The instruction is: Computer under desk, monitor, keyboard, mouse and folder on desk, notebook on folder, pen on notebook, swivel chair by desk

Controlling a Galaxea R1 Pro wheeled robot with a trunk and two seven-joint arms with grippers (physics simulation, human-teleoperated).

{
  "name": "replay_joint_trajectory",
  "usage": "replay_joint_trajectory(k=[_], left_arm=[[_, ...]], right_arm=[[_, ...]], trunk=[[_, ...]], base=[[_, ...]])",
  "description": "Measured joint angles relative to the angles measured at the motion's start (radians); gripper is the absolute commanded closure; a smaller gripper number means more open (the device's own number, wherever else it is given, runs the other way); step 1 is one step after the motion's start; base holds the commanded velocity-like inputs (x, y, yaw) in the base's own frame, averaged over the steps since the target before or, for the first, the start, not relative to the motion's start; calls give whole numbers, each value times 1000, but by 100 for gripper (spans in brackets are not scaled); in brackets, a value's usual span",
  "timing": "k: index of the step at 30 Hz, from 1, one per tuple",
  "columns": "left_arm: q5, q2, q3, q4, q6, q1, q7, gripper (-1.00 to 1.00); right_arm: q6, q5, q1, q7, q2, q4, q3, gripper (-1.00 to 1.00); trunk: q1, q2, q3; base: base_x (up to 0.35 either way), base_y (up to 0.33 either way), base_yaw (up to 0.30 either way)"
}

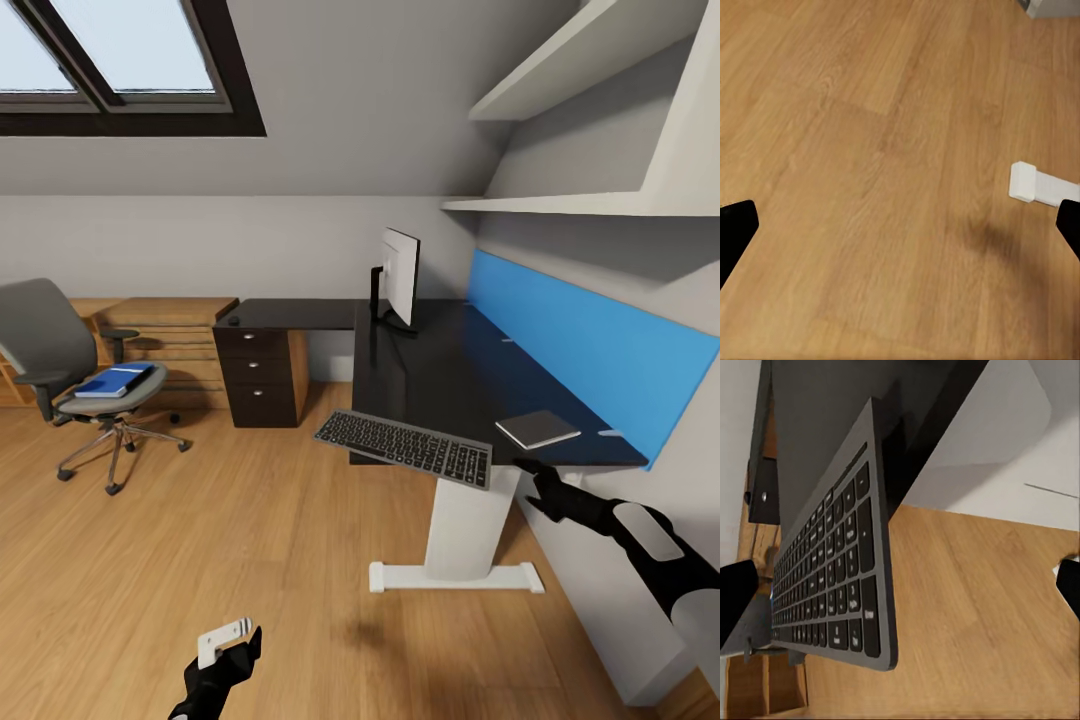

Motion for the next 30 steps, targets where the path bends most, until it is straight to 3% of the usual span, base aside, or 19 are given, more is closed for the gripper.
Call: replay_joint_trajectory(k=[6,23,30], left_arm=[[2,0,1,-1,19,0,0,-100],[1,-1,2,0,25,0,0,-100],[-3,-1,1,-1,22,0,0,-100]], right_arm=[[7,-7,0,37,-1,4,0,-100],[8,-9,0,49,-1,4,1,-100],[40,-10,0,74,-1,2,1,-100]], trunk=[[23,-42,-19],[88,-161,-72],[88,-161,-72]], base=[[0,0,0],[0,0,0],[0,0,0]])
